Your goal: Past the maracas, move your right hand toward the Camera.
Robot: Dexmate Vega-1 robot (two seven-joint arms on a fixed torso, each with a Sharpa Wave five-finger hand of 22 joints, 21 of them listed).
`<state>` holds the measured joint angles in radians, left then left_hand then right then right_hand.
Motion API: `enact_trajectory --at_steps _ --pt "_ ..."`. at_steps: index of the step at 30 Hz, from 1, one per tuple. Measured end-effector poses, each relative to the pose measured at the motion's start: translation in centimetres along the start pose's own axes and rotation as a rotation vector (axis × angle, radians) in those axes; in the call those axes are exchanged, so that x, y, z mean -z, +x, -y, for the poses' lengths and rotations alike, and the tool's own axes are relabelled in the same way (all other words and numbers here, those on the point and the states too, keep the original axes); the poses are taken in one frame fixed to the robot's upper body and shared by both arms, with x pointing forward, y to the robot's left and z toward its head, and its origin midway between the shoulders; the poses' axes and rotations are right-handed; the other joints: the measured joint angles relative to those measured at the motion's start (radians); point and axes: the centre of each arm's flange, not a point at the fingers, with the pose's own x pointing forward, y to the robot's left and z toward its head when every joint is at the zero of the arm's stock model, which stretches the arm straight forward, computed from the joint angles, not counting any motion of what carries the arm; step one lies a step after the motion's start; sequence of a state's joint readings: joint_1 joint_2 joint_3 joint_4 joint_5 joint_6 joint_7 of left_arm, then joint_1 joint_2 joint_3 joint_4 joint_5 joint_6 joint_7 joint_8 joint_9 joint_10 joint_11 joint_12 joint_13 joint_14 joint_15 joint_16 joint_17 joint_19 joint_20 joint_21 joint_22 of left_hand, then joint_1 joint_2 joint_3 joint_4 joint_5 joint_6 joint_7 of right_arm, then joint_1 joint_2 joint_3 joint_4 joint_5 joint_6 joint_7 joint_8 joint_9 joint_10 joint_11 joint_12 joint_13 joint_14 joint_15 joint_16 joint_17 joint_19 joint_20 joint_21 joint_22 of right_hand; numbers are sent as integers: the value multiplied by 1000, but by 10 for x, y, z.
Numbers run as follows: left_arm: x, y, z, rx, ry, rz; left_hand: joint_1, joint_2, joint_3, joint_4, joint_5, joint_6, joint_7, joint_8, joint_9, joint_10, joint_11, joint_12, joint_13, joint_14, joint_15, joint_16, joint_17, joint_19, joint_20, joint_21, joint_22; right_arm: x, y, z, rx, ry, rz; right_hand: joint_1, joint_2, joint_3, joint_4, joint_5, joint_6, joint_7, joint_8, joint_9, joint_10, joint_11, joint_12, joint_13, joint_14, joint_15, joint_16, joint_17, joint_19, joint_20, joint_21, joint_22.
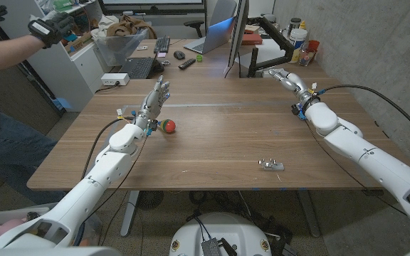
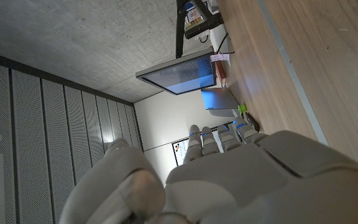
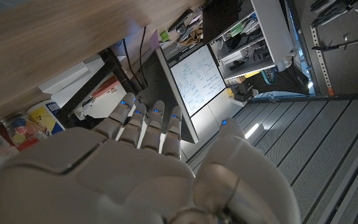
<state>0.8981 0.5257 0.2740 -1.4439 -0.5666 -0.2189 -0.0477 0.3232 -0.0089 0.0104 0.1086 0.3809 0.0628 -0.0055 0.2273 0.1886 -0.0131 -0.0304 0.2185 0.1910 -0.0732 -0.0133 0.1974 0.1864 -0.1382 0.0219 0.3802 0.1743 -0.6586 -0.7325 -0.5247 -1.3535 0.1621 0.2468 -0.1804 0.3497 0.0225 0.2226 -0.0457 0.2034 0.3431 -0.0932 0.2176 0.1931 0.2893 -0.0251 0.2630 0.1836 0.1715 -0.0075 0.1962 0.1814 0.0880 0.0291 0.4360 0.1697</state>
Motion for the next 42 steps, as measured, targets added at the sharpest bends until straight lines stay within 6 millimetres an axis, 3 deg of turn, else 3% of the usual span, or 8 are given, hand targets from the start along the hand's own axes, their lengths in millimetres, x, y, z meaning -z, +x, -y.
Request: enact_trajectory --at_steps 10,25,42 --pt "-1 0 -2 -2 10 -5 0 0 -4 4 0 0 0 0 0 5 -5 0 0 0 0 0 0 0 0 0 0 1 2 1 8 -64 -6 3 3 4 -4 0 5 -5 0 0 4 -4 0 0 0 0 0 0 -3 11 -7 0" --pt "-2 4 0 5 21 -17 0 0 -6 2 0 10 -1 0 0 5 -5 0 0 5 -5 0 0 0 0 -7 0 8 1 9 31 -177 -23 5 5 7 -15 0 15 -15 0 0 14 -14 0 0 13 13 0 0 25 53 -14 0" --pt "-1 3 1 10 26 -24 0 0 -11 6 0 16 -5 0 0 5 -5 0 0 5 -5 0 0 5 5 -15 0 11 4 17 50 -301 -33 17 -7 4 -20 0 14 -22 0 0 20 -20 0 0 16 9 0 0 31 59 -22 0"
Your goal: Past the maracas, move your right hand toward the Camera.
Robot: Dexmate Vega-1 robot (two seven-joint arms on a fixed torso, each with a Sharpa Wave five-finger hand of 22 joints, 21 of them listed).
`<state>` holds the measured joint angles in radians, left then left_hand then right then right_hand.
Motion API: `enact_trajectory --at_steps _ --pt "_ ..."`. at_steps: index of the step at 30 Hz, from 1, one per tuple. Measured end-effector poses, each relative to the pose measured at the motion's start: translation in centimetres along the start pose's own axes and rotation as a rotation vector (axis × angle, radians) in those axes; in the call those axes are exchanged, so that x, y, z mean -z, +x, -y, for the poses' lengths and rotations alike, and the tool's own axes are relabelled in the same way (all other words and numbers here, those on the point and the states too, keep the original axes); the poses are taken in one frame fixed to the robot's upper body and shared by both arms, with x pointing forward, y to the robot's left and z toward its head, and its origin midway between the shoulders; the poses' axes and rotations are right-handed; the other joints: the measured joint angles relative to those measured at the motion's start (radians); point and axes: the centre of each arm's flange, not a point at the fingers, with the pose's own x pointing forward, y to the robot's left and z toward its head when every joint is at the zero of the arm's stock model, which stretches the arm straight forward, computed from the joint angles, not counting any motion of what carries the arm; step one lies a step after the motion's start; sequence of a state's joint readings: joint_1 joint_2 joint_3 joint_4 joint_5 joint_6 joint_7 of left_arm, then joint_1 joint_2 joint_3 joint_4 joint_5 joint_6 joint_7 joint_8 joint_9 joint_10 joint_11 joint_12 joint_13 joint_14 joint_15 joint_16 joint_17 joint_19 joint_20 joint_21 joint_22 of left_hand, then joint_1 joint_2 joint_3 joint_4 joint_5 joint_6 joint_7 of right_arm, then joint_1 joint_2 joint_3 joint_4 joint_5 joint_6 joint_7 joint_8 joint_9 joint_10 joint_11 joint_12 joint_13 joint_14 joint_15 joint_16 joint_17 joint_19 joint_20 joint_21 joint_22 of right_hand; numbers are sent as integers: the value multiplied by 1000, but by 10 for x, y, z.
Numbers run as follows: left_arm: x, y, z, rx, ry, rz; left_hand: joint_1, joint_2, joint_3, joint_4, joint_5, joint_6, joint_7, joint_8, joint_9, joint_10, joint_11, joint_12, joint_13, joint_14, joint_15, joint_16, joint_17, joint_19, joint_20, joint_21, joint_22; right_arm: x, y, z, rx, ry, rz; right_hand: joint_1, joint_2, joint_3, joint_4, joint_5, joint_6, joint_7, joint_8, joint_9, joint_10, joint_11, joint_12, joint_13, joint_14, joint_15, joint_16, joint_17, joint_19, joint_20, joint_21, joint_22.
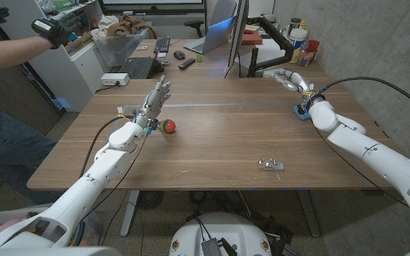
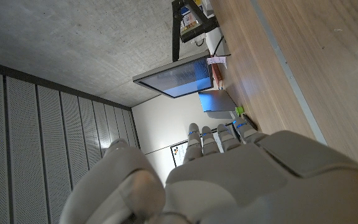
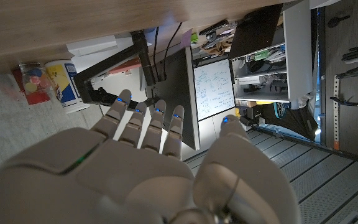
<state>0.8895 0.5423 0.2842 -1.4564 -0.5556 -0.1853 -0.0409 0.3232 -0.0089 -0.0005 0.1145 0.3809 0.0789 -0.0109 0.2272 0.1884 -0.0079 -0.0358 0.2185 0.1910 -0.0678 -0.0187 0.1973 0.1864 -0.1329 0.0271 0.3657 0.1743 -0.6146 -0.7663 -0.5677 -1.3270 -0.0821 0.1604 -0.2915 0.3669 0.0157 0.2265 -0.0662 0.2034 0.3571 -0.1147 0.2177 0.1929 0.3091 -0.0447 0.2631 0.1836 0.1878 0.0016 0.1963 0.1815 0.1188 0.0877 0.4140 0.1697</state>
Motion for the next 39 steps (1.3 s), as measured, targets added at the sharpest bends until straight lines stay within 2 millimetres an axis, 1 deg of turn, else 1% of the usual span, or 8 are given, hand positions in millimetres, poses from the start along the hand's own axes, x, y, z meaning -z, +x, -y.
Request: enact_trajectory --at_steps 4,9,24,28,30,32,34,39 --pt "2 -1 1 1 -8 -2 0 0 -4 -4 0 0 0 0 0 0 0 0 0 0 0 0 0 0 0 0 0 0 1 1 0 -17 0 0 0 4 -4 4 5 -5 0 0 0 0 0 0 0 0 0 0 4 4 0 0" --pt "4 -1 2 5 -18 -6 0 0 -4 -4 0 0 0 0 0 0 0 0 0 0 0 0 0 0 0 0 0 1 1 3 -2 -38 0 0 0 1 -7 4 5 -5 0 0 0 0 0 0 0 0 0 0 5 5 0 0" --pt "3 -2 2 6 -13 0 5 5 -8 0 0 7 4 0 0 0 0 0 0 0 0 0 0 4 4 -8 0 3 1 6 -8 -110 -8 0 0 1 -7 4 2 -9 0 0 0 0 -8 5 0 0 -4 0 13 12 -8 0" --pt "1 -2 2 7 -12 3 5 5 -12 -4 0 7 4 0 0 4 -4 0 0 0 0 0 0 7 18 -8 0 4 1 7 -9 -125 -13 0 0 -3 -11 4 2 -9 0 0 0 0 -8 5 0 0 -4 0 9 16 -15 0" --pt "1 -2 2 7 -11 4 5 5 -12 -4 0 13 -2 0 0 4 -4 -4 0 0 0 0 0 7 18 -8 0 5 1 8 -9 -132 -15 0 0 -3 -11 4 2 -9 0 0 0 0 -8 5 0 0 -4 0 9 16 -15 0" --pt "0 -2 2 7 -11 5 5 5 -12 -4 0 13 -2 0 0 4 -4 -4 0 -2 2 0 0 7 29 -9 0 5 1 8 -9 -137 -17 0 0 -3 -11 4 2 -9 0 0 -1 0 -8 5 0 0 -4 2 9 16 -15 0" --pt "0 -1 2 7 -10 6 5 5 -12 -4 0 13 -2 0 0 6 -6 -4 0 -4 4 0 0 7 29 -15 0 6 1 8 -9 -143 -20 0 0 1 -15 4 2 -9 0 0 -9 -9 -8 5 3 11 -4 3 9 16 -15 0" --pt "-1 -1 2 8 -11 8 5 5 -12 -4 0 13 -2 0 0 11 -11 -4 0 -4 4 0 0 8 37 -15 1 7 1 11 -7 -159 -26 0 0 1 -15 4 2 -9 -8 0 -10 -9 -12 5 2 20 -4 3 9 16 -22 0"
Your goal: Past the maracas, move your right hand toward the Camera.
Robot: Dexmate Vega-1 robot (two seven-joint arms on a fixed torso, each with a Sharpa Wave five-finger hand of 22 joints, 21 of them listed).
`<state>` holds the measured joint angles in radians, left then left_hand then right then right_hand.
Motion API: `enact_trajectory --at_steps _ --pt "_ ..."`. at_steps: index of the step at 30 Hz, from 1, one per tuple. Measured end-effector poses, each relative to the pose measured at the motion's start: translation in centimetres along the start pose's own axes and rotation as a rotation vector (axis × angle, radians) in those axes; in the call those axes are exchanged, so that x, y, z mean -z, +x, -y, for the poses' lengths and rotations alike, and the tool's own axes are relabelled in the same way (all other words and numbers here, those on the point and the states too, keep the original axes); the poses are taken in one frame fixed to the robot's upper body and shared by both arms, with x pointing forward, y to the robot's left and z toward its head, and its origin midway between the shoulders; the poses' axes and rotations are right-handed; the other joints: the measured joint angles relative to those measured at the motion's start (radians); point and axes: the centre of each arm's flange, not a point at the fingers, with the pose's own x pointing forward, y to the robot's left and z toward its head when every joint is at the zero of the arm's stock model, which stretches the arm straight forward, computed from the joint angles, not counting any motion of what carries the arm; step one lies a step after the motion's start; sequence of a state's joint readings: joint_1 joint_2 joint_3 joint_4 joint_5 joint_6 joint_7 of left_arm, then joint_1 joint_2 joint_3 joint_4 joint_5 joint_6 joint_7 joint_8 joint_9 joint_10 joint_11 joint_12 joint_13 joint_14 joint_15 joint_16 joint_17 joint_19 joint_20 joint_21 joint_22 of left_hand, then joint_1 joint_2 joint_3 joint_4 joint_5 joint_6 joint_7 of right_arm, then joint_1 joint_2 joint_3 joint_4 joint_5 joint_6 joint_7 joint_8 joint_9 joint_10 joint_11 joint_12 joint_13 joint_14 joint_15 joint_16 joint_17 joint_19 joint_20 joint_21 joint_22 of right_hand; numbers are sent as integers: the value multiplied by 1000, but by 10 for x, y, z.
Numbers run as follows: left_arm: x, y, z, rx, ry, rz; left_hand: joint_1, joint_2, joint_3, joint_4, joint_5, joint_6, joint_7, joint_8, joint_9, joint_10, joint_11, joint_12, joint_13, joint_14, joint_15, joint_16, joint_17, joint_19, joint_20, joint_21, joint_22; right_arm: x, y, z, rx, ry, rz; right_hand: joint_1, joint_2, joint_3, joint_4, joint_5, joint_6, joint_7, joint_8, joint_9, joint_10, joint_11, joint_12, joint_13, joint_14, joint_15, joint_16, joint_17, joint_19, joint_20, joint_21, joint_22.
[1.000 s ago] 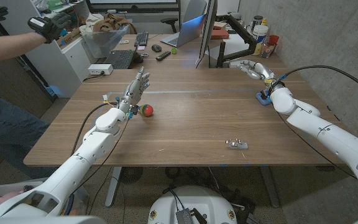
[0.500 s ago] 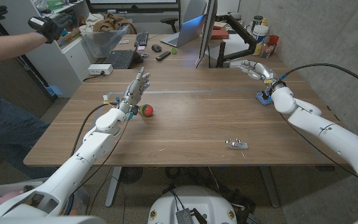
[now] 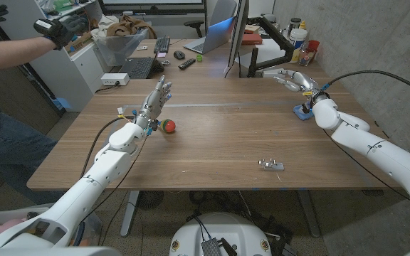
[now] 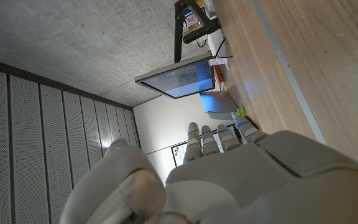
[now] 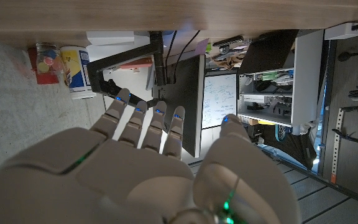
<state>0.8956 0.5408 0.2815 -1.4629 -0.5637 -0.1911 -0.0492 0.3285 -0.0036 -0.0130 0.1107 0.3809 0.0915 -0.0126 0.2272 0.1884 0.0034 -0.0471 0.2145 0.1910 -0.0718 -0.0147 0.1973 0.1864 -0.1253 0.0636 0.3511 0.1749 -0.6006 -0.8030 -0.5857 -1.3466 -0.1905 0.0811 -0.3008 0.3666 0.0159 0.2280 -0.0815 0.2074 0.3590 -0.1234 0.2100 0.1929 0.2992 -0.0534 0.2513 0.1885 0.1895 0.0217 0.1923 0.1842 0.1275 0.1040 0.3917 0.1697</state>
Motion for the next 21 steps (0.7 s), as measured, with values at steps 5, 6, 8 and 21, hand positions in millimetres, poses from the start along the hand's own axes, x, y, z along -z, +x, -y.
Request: enact_trajectory --at_steps 5,6,8,21 --pt "0 0 0 1 0 1 0 0 -4 4 0 5 -5 0 0 1 -1 0 0 0 0 0 0 0 7 -4 5 1 0 2 0 -15 -5 3 -3 0 0 0 0 0 0 0 -9 -2 -4 0 0 11 0 0 1 9 -4 0" --pt "-1 1 0 1 1 2 0 0 -4 4 0 5 -5 0 0 1 -1 0 0 0 0 0 0 0 7 -4 5 2 0 2 -1 -27 -14 5 -5 0 0 0 -2 -2 0 0 -9 -2 -4 0 0 11 0 0 2 9 -4 0" --pt "-1 1 0 1 1 1 0 0 -4 4 0 5 -5 -1 0 1 -1 0 0 0 0 0 0 0 7 -4 5 2 1 3 -1 -28 -12 5 -5 0 0 4 -4 -4 0 0 -9 -2 -4 0 0 11 0 0 -2 13 -8 0" --pt "-5 4 -1 3 10 2 0 0 -7 1 0 5 -5 -7 0 -1 -3 0 0 0 0 0 0 0 7 -8 5 11 3 4 -16 -59 -57 5 -5 -1 -7 4 2 -9 0 0 -12 2 -4 0 0 11 0 0 -2 12 -12 0"
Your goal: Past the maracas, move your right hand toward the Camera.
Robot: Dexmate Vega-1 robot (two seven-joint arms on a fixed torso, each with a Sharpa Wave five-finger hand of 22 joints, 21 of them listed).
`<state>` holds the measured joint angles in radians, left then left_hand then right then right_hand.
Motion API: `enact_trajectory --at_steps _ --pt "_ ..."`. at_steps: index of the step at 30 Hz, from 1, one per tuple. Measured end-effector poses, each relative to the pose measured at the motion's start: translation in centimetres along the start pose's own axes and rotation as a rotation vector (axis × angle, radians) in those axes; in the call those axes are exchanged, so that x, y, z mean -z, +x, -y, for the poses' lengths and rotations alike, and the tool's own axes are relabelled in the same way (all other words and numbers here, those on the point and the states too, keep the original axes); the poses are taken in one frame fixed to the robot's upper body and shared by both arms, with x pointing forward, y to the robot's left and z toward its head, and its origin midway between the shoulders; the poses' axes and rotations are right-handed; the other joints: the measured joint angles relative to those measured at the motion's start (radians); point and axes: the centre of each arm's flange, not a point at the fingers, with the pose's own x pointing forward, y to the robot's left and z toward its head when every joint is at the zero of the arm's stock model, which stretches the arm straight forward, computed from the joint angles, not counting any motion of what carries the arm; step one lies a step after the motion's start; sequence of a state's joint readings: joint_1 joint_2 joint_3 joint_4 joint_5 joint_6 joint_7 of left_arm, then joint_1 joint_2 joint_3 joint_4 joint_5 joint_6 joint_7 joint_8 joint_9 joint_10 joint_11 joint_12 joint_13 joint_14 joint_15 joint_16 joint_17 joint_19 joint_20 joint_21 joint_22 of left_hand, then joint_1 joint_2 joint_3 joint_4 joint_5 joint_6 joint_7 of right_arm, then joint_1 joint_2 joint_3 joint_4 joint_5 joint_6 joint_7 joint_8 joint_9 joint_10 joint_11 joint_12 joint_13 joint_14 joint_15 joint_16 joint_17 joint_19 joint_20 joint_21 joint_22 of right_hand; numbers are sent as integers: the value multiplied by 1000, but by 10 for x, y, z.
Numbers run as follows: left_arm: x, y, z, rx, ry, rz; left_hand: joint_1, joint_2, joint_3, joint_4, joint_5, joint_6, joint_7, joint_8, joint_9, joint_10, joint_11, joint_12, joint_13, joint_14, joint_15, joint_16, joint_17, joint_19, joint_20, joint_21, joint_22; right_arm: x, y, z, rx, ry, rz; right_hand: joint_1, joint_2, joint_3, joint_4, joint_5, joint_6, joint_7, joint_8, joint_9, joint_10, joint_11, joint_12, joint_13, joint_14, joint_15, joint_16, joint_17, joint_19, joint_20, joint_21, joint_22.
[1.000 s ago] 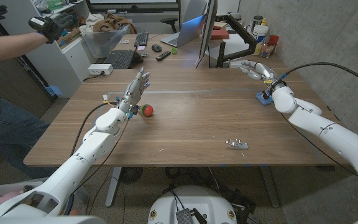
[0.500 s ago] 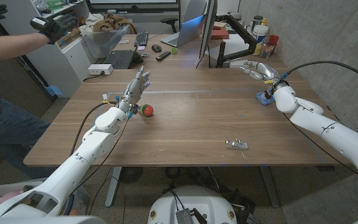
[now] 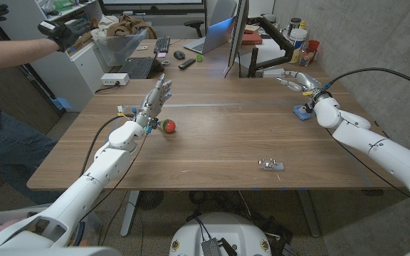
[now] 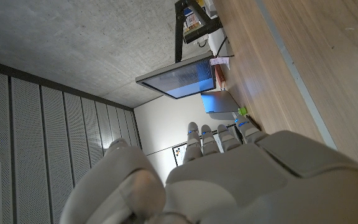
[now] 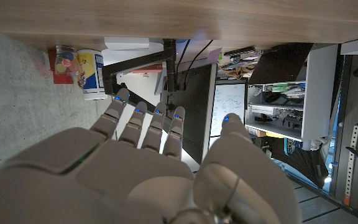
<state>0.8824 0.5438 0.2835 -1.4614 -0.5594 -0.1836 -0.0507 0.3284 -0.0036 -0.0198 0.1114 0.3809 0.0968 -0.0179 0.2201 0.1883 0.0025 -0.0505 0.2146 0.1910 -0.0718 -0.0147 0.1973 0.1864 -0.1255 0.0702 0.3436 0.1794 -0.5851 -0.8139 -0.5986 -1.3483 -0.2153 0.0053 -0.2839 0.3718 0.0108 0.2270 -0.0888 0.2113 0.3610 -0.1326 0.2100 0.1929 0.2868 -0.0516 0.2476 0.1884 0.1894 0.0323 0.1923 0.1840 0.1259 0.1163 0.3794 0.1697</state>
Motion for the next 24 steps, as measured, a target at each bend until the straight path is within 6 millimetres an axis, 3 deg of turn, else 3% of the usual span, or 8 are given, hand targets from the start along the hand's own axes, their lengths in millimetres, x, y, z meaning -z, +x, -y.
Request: enact_trajectory --at_steps 24 --pt "0 4 -4 -4 6 -4 4 4 -7 2 0 11 -11 0 0 0 -3 0 0 -10 10 -6 0 0 0 -11 0 12 -1 -3 -16 -23 -58 0 0 4 -4 0 0 0 0 0 -9 9 -8 0 -13 13 -4 0 0 36 -14 5"
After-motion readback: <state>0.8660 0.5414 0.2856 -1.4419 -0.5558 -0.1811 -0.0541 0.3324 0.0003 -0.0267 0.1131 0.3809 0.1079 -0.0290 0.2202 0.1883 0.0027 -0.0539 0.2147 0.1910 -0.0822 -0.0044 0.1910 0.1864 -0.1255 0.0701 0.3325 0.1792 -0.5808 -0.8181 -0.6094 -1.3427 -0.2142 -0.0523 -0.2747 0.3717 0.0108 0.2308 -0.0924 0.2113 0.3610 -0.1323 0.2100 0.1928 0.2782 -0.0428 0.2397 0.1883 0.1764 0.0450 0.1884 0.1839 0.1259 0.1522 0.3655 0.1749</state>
